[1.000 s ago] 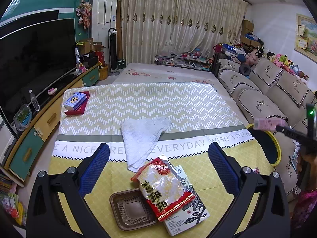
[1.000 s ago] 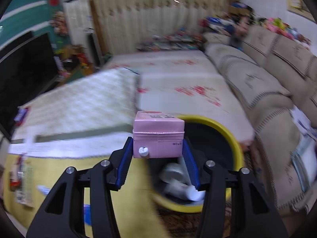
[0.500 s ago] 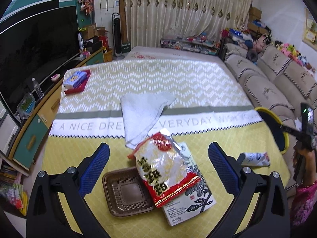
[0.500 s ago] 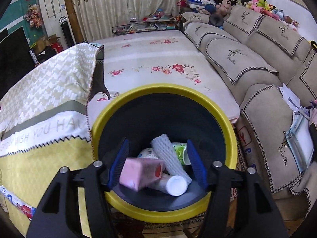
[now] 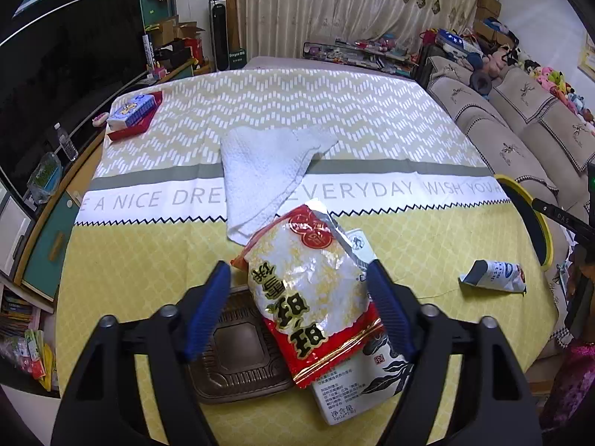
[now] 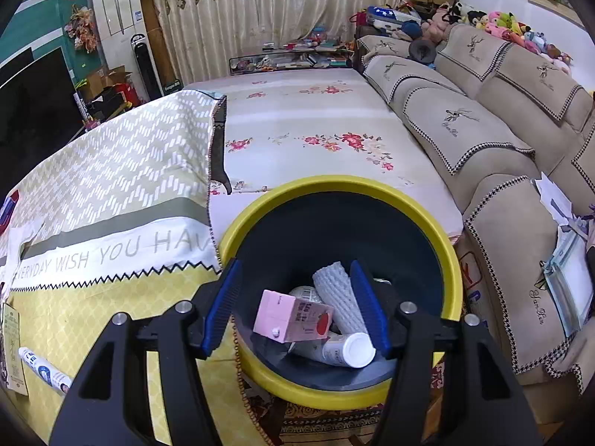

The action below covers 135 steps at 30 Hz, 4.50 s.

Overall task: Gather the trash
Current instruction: 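Grasp the red-and-white snack bag with the left gripper, then carry the snack bag over the bin and open the left gripper, then grasp the white toothpaste tube with the right gripper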

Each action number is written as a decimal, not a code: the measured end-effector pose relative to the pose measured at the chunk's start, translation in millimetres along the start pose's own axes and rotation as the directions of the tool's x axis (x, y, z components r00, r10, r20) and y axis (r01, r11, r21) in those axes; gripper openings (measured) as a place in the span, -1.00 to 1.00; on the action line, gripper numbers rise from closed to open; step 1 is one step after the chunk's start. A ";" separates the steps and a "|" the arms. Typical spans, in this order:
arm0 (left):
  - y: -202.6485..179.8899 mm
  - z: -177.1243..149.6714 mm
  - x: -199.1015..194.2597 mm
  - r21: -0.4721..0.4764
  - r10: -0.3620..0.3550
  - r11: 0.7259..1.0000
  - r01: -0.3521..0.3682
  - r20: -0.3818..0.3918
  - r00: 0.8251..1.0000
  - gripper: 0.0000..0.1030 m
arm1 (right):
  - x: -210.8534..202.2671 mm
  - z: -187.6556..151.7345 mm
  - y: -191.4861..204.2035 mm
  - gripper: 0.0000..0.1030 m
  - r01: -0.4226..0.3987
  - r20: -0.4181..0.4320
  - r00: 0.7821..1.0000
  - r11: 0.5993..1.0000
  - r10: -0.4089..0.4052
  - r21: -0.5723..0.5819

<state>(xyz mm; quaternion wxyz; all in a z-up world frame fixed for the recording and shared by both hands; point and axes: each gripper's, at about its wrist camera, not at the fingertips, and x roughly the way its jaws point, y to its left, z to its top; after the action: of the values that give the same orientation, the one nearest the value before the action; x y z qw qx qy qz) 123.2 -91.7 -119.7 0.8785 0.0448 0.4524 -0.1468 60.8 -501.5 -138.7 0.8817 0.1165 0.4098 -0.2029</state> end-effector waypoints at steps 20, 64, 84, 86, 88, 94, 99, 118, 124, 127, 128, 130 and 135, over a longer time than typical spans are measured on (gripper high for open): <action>-3.9 7.4 -5.0 0.054 0.014 0.998 -0.016 0.034 0.999 -0.84 | -0.4 -1.7 0.4 0.12 -0.011 0.000 1.000 1.000 0.011 0.003; -324.6 90.8 -3.6 0.497 -0.345 0.821 0.280 0.042 0.938 -0.88 | -18.1 -23.3 -138.7 0.12 0.053 0.032 0.998 0.981 -0.060 0.187; -349.9 97.5 15.7 0.451 -0.380 0.839 0.306 0.082 0.921 0.45 | -15.1 -35.8 -135.4 0.12 0.032 0.007 0.999 0.985 -0.034 0.171; -314.8 95.3 -6.6 0.418 -0.371 0.861 0.290 0.127 0.920 0.51 | -14.5 -36.6 -121.3 0.12 0.019 0.001 1.000 0.990 -0.019 0.142; -284.2 91.2 -23.0 0.391 -0.349 0.881 0.266 0.160 0.923 0.58 | -14.8 -36.4 -100.6 0.12 -0.003 -0.006 1.000 0.995 0.004 0.104; -169.5 67.3 -58.9 0.265 -0.203 0.955 0.135 0.248 0.947 0.62 | -24.3 -37.9 -26.8 0.12 -0.114 -0.024 0.993 0.993 0.113 -0.041; -85.5 44.9 -75.7 0.139 -0.092 0.989 0.053 0.286 0.954 0.63 | -50.0 -48.6 45.3 0.13 -0.227 -0.025 0.974 0.950 0.227 -0.215; -36.1 18.6 -83.6 0.053 -0.059 0.998 0.046 0.291 0.955 0.64 | -28.2 -45.5 155.7 0.36 -0.219 -0.034 0.973 0.863 0.228 -0.456; -39.5 22.2 -83.7 0.062 -0.057 0.997 0.040 0.293 0.954 0.64 | -32.7 -47.4 134.4 0.36 -0.332 -0.098 0.942 0.854 0.320 -0.400; -41.6 23.9 -79.8 0.066 -0.066 0.997 0.049 0.286 0.956 0.64 | -29.9 -58.0 130.2 0.36 -0.304 -0.098 0.952 0.856 0.290 -0.419; -42.8 23.7 -79.1 0.069 -0.068 0.996 0.051 0.286 0.956 0.64 | -29.5 -61.0 128.4 0.36 -0.295 -0.091 0.955 0.854 0.284 -0.429; -46.3 22.9 -78.9 0.079 -0.073 0.996 0.052 0.285 0.956 0.64 | -27.1 -63.7 124.9 0.36 -0.283 -0.088 0.958 0.847 0.273 -0.450; -47.7 22.4 -78.9 0.082 -0.068 0.996 0.046 0.287 0.956 0.64 | -20.3 -59.0 118.6 0.34 -0.324 -0.111 0.946 0.851 0.306 -0.413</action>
<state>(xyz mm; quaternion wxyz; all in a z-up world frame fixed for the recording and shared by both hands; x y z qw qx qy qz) 83.3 -124.8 -40.2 0.9284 0.0425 0.3143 -0.1937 62.9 -368.7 -156.0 0.8983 -0.0092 0.4374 0.0409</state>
